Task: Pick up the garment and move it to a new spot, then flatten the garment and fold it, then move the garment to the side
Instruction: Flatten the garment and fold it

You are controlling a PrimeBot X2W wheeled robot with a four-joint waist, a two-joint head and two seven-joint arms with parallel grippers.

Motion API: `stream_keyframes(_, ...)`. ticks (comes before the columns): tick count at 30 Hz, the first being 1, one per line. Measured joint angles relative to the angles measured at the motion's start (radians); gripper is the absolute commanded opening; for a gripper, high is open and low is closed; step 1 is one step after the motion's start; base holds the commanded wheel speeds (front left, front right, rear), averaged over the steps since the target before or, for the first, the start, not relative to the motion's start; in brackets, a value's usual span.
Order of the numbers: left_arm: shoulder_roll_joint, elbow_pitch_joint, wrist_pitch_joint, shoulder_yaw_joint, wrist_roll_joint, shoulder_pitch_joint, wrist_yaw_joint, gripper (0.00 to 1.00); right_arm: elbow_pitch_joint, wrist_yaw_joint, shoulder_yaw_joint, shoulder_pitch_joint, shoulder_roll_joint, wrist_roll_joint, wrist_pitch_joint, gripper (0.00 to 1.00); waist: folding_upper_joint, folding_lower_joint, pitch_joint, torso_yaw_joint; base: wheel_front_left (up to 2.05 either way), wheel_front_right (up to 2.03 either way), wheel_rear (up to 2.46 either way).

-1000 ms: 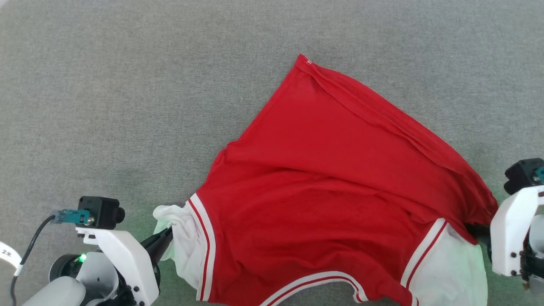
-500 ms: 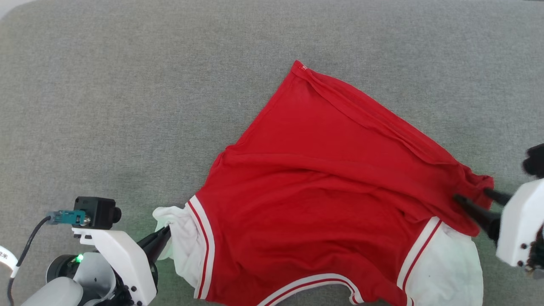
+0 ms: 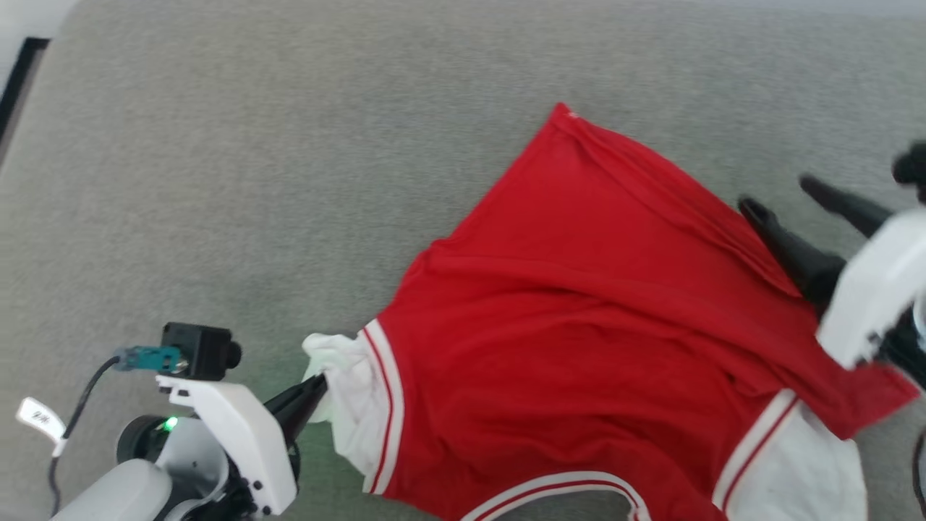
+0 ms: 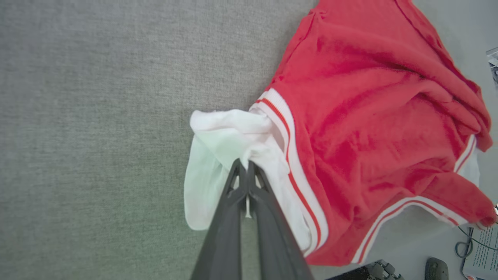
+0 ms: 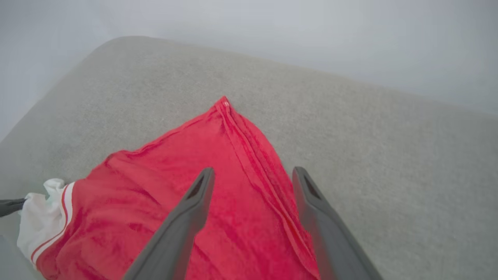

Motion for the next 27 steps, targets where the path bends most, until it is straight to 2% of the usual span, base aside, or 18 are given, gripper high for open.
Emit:
stream_keyframes(4, -0.031, 0.014, 0.017, -0.024, 0.014, -0.038, -0.021, 0.0, 0.125, 0.0, 0.095, -0.128, -0.035, 0.021, -0.082, 1.0, 0.0, 0.0, 0.007, 0.045, 0.0, 0.0, 0.0)
stream_keyframes(14, -0.14, 0.086, 0.048, -0.093, 0.061, -0.149, -0.097, 0.0, 0.56, 0.0, 0.354, -0.448, -0.146, 0.053, -0.225, 1.0, 0.0, 0.0, 0.034, 0.19, 0.0, 0.0, 0.0)
stream_keyframes(21, -0.208, 0.149, 0.052, -0.123, 0.066, -0.191, -0.144, 0.0, 0.821, 0.0, 0.515, -0.586, -0.208, 0.082, -0.187, 1.0, 0.0, 0.0, 0.064, 0.287, 0.0, 0.0, 0.0)
stream_keyframes(24, -0.232, 0.179, 0.049, -0.128, 0.066, -0.206, -0.163, 0.0, 0.915, 0.0, 0.623, -0.629, -0.241, 0.107, -0.118, 1.0, 0.0, 0.0, 0.086, 0.326, 0.0, 0.0, 0.0)
stream_keyframes(27, -0.239, 0.198, 0.043, -0.129, 0.063, -0.208, -0.172, 0.0, 0.959, 0.001, 0.677, -0.671, -0.254, 0.132, -0.069, 1.0, 0.0001, 0.0, 0.099, 0.343, 0.0, 0.0, 0.0)
